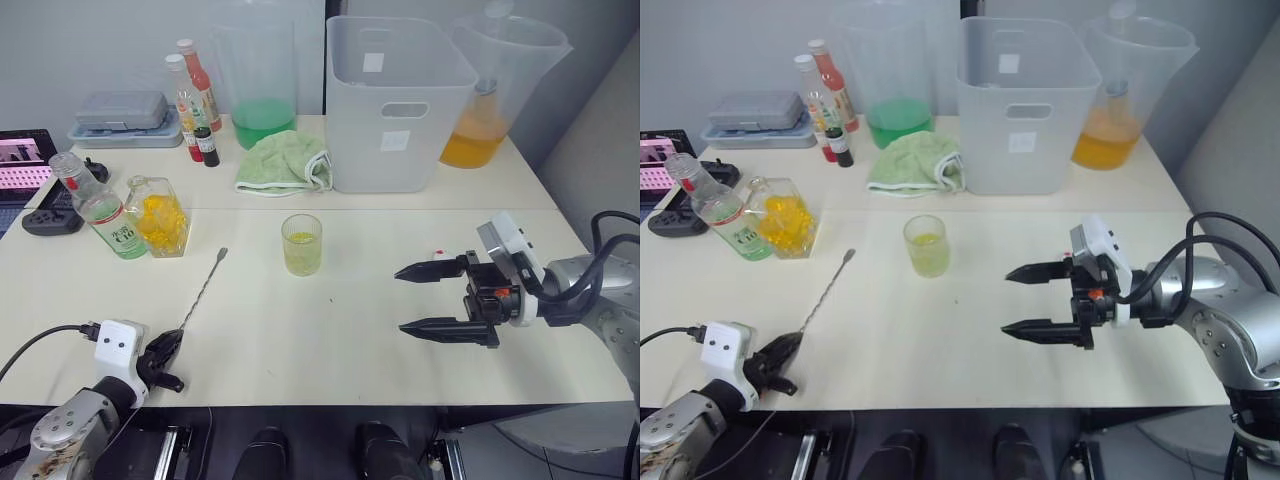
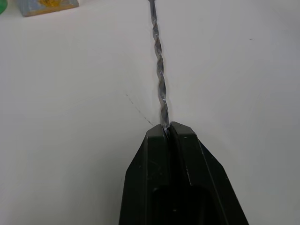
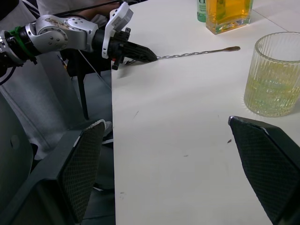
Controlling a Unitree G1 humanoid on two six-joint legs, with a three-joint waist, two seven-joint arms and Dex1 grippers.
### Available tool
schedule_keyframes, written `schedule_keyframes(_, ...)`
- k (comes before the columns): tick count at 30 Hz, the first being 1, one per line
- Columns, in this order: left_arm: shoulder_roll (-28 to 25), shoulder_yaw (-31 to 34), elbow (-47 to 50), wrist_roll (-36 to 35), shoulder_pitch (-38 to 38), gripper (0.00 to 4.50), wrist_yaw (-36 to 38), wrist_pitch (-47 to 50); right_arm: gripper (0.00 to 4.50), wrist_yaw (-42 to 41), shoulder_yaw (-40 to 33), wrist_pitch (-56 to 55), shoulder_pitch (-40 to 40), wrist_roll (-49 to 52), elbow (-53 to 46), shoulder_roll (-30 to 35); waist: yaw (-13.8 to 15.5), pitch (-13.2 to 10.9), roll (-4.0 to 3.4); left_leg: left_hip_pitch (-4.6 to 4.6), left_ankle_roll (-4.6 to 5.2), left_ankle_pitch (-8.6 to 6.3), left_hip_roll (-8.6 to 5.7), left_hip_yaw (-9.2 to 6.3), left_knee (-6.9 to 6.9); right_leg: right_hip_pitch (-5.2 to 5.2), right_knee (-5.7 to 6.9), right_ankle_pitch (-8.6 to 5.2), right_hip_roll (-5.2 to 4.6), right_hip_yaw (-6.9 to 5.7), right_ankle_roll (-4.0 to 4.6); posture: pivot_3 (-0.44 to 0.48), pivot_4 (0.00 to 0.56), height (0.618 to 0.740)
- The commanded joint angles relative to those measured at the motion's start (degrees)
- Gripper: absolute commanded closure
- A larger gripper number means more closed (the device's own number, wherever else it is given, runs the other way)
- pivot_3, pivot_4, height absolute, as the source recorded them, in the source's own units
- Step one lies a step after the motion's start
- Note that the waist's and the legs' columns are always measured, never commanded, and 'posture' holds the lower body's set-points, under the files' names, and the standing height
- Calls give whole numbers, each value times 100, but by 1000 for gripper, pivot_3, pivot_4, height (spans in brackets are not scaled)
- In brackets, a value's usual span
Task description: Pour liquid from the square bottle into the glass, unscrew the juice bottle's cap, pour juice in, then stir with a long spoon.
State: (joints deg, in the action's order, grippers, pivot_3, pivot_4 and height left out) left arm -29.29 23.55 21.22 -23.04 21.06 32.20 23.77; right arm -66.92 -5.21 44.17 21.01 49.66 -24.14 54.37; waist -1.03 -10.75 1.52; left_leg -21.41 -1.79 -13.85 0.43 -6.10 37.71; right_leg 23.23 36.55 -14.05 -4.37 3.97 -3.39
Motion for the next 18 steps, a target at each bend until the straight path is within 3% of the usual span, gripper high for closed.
schedule_keyframes(1,-103,116,-257,-112,-50,3496,193,-93,0,-26,-166,-91,-36,9,-97,26,4,0,0,0,0,0,0,0,0,0,0,0,0,0,0,0,150,740)
schedule_keyframes(7,-272,172,-225,-598,-599,1575,311,301,0,80,-321,-108,-246,41,-225,27,9,-1,1,-1,0,0,0,0,1,0,1,0,0,0,-1,0,150,740)
schedule_keyframes(12,-650,-58,-317,-602,-1125,1575,239,864,0,227,-459,-95,-437,113,-384,-8,14,-1,1,-3,0,0,-1,0,1,1,2,-1,0,-1,-3,0,150,740)
schedule_keyframes(18,-786,-683,-529,-67,-1622,1575,-235,1375,0,350,-596,-93,-602,127,-506,-13,15,-1,1,-3,0,0,-1,-1,1,1,2,0,0,0,-2,0,150,740)
